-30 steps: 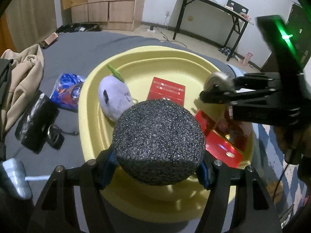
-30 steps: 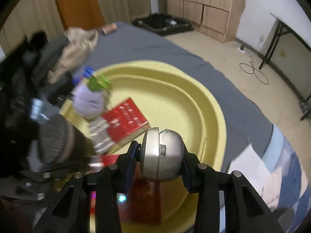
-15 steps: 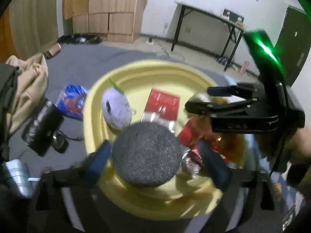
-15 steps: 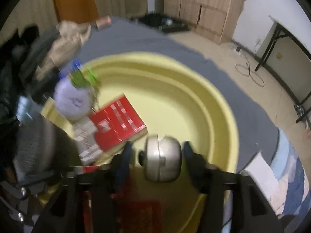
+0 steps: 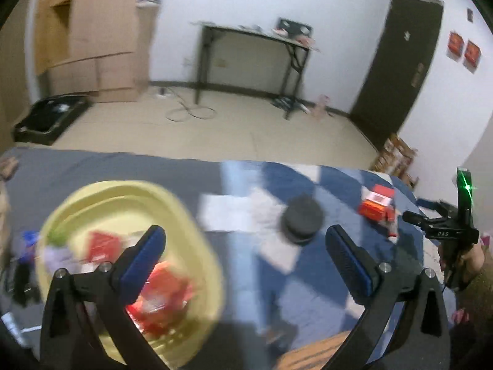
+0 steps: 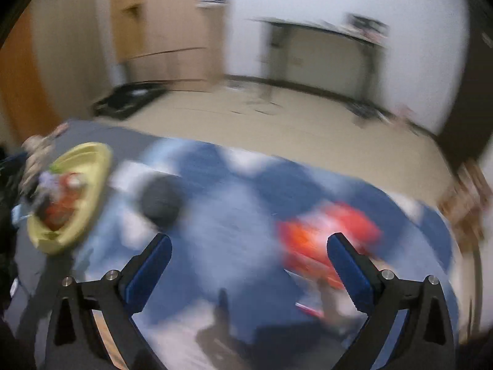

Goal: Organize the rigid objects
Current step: 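Carry the sponge pad and silver gadget to the yellow tray and release, then grasp the second black sponge pad with the left tool while the right tool grasps the red lighter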

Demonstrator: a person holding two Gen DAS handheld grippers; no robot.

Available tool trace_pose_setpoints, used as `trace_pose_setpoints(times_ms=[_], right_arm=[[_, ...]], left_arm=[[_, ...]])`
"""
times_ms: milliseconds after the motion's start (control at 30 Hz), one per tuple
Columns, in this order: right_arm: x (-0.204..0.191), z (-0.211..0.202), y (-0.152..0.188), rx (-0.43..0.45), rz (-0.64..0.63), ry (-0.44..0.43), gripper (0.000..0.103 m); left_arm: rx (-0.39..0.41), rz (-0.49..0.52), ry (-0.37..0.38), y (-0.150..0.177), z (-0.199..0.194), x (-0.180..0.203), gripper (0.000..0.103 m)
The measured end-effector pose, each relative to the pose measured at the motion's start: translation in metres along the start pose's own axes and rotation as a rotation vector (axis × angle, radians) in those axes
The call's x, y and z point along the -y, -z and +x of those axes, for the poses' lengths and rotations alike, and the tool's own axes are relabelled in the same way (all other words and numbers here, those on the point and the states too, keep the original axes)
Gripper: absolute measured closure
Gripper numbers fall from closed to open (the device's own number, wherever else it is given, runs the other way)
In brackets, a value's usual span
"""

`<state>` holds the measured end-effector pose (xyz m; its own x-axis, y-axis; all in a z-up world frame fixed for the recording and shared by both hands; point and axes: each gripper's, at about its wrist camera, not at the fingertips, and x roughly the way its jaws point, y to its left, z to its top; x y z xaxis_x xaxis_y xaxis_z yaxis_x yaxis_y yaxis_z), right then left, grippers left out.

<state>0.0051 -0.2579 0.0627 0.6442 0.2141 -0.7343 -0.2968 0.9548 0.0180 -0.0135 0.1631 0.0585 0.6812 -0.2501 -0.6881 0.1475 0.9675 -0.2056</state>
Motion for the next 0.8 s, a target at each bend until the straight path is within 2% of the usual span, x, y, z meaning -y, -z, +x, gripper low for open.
trace_pose_setpoints(times_ms=[67, 133, 267, 367, 433, 500, 533, 567, 600, 633, 667, 733, 800], right_arm=[[0.045, 0.001, 0.016, -0.051, 0.157, 0.037, 0.004], [0.070, 0.006, 0.029, -0.069, 0.266, 0.012, 0.011], [0.068, 0.021, 0.044, -0.063, 0.281, -0.024, 0.012], [0.075, 0.050, 0.045, -0.083, 0.289, -0.019, 0.020], [0.075, 0.068, 0.043, -0.102, 0.302, -0.024, 0.031], [0.085, 0.083, 0.042, -0.122, 0.328, -0.042, 0.038], [0.089, 0.083, 0.041, -0.117, 0.336, -0.052, 0.041], [0.092, 0.083, 0.040, -0.105, 0.337, -0.059, 0.044], [0.094, 0.083, 0.040, -0.100, 0.336, -0.064, 0.051], [0.096, 0.081, 0.040, -0.093, 0.336, -0.073, 0.058], [0.099, 0.080, 0.041, -0.087, 0.340, -0.083, 0.061], [0.102, 0.078, 0.042, -0.079, 0.343, -0.103, 0.075], [0.105, 0.074, 0.046, -0.069, 0.345, -0.115, 0.081]], left_arm=[[-0.028, 0.042, 0.016, -0.009, 0.029, 0.027, 0.000], [-0.057, 0.087, 0.024, -0.016, 0.056, 0.047, 0.000], [-0.120, 0.160, -0.013, -0.015, 0.099, 0.073, 0.000], [-0.144, 0.208, -0.047, -0.010, 0.123, 0.082, 0.000], [-0.144, 0.213, -0.057, -0.010, 0.133, 0.084, 0.000], [-0.140, 0.203, -0.055, -0.010, 0.143, 0.085, 0.001], [-0.141, 0.198, -0.054, -0.009, 0.147, 0.085, 0.005], [-0.141, 0.194, -0.050, -0.008, 0.151, 0.085, 0.023], [-0.152, 0.193, -0.044, -0.007, 0.155, 0.084, 0.035], [-0.171, 0.196, -0.051, -0.005, 0.160, 0.085, 0.039], [-0.158, 0.197, -0.050, -0.004, 0.160, 0.085, 0.039], [-0.149, 0.194, -0.051, -0.003, 0.158, 0.086, 0.039], [-0.151, 0.181, -0.042, -0.004, 0.155, 0.085, 0.040]])
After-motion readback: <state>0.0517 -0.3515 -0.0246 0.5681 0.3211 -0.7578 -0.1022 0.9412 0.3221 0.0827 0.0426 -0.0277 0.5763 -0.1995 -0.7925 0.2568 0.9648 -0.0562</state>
